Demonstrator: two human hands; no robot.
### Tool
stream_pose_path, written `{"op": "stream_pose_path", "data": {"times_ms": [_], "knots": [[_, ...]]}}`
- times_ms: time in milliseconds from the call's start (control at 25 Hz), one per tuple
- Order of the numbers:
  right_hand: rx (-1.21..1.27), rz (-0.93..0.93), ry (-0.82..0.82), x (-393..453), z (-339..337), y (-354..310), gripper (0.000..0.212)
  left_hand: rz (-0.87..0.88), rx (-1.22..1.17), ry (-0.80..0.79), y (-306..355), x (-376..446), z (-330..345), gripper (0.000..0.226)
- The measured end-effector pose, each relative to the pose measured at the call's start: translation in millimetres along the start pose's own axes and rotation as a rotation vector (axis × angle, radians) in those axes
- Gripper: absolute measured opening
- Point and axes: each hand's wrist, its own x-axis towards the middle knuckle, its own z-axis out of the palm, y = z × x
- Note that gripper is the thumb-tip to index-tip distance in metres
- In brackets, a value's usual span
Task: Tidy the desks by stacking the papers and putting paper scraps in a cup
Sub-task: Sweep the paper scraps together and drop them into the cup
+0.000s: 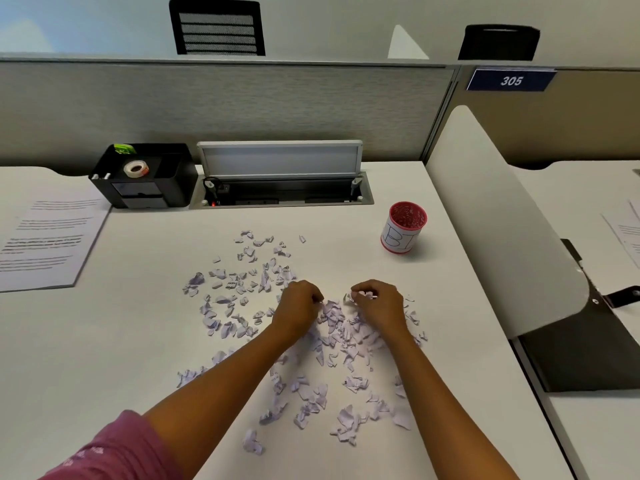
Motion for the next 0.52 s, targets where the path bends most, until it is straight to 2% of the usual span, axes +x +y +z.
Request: {"op": "stream_pose_path", "data": {"times_ms": [160, 280, 360, 520], "knots": [[0.867, 0.476, -0.181, 4.5, -5.9, -7.2, 0.015, -0.194, -0.387, 0.072, 16.8, 2.7, -25.8, 0.012], [1.340, 0.636, -0.211, 5.1, -1.7, -13.4, 0.018, -0.259, -0.696, 0.036, 37.2, 4.6, -34.5, 0.014], [1.457, 0.673, -0.170, 5.7, 3.9, -16.7, 0.015, -0.229, -0.756, 0.004, 52.9, 3.0, -35.0, 0.014], [1.450, 0.708, -0.134, 10.5, 21.3, -15.2, 0.016, -0.209, -0.722, -0.018, 74.5, -3.3, -24.2, 0.014]]}}
